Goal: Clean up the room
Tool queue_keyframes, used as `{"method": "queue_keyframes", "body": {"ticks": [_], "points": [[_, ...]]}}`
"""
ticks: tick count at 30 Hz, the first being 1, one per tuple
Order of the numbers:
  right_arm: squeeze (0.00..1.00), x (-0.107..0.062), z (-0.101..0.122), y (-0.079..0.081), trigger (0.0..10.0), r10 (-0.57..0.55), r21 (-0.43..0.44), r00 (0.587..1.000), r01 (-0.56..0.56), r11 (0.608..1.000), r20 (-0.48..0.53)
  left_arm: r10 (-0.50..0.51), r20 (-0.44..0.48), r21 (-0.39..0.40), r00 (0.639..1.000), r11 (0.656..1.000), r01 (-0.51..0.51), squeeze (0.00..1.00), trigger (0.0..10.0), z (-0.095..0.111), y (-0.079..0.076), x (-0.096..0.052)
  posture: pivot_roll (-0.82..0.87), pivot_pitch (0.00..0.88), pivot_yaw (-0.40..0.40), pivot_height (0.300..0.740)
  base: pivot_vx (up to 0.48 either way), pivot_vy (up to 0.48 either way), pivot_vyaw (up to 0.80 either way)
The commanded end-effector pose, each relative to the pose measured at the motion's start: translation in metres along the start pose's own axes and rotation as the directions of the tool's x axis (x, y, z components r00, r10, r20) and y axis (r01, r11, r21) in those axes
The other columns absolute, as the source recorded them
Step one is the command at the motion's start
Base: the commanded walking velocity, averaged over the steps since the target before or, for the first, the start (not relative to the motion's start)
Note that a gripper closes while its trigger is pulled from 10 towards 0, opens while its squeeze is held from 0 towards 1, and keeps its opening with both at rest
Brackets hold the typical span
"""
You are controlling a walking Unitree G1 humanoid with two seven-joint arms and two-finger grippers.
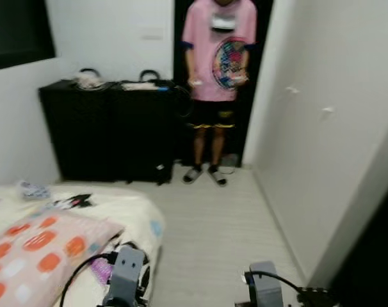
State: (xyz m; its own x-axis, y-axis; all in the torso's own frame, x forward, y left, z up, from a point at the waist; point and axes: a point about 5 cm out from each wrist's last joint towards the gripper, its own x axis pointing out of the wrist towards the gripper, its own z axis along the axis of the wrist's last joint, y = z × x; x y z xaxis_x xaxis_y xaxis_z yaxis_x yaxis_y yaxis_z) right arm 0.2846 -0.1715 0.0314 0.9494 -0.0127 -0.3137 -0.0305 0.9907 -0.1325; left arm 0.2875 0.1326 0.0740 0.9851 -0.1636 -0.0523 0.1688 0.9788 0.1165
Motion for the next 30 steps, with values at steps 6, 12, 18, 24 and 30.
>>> {"method": "queue_keyframes", "body": {"ticks": [6, 12, 18, 24, 30], "points": [[0.0, -0.0017, -0.005, 0.0049, 10.0, 0.011, 0.014, 1.0, -0.011, 1.0, -0.021, 0.006, -0.034, 0.004, 0.999, 1.0, -0.006, 0.0, 10.0, -0.008, 0.0032, -0.0038, 0.0, 0.087, -0.026, 0.74, 0.0, 0.0, -0.8], [0.0, -0.0011, -0.0047, 0.0033, 10.0, 0.006, 0.015, 1.0, -0.006, 1.0, -0.022, 0.003, -0.033, 0.001, 0.999, 1.0, -0.003, 0.0, 10.0, -0.0076, 0.0018, -0.0031, 0.0, 0.089, -0.025, 0.74, 0.0, 0.0, -0.8], [0.0, -0.0012, -0.005, 0.0038, 10.0, 0.005, 0.018, 1.0, -0.005, 1.0, -0.024, 0.001, -0.033, 0.001, 0.999, 1.0, -0.001, 0.0, 10.0, -0.0075, 0.0017, -0.0028, 0.0, 0.09, -0.024, 0.74, 0.0, 0.0, -0.8], [0.0, -0.0008, -0.0047, 0.006, 10.0, 0.008, 0.018, 1.0, -0.008, 1.0, -0.025, 0.003, -0.033, 0.002, 0.999, 1.0, -0.003, 0.0, 10.0, -0.0072, 0.0021, -0.0022, 0.0, 0.091, -0.024, 0.74, 0.0, 0.0, -0.8], [0.0, 0.0, -0.0045, 0.0057, 10.0, 0.006, 0.019, 1.0, -0.005, 1.0, -0.025, 0.002, -0.034, 0.005, 0.999, 1.0, -0.002, 0.0, 10.0, -0.0073, 0.0025, -0.0017, 0.0, 0.089, -0.02, 0.74, 0.0, 0.0, -0.8]]}}
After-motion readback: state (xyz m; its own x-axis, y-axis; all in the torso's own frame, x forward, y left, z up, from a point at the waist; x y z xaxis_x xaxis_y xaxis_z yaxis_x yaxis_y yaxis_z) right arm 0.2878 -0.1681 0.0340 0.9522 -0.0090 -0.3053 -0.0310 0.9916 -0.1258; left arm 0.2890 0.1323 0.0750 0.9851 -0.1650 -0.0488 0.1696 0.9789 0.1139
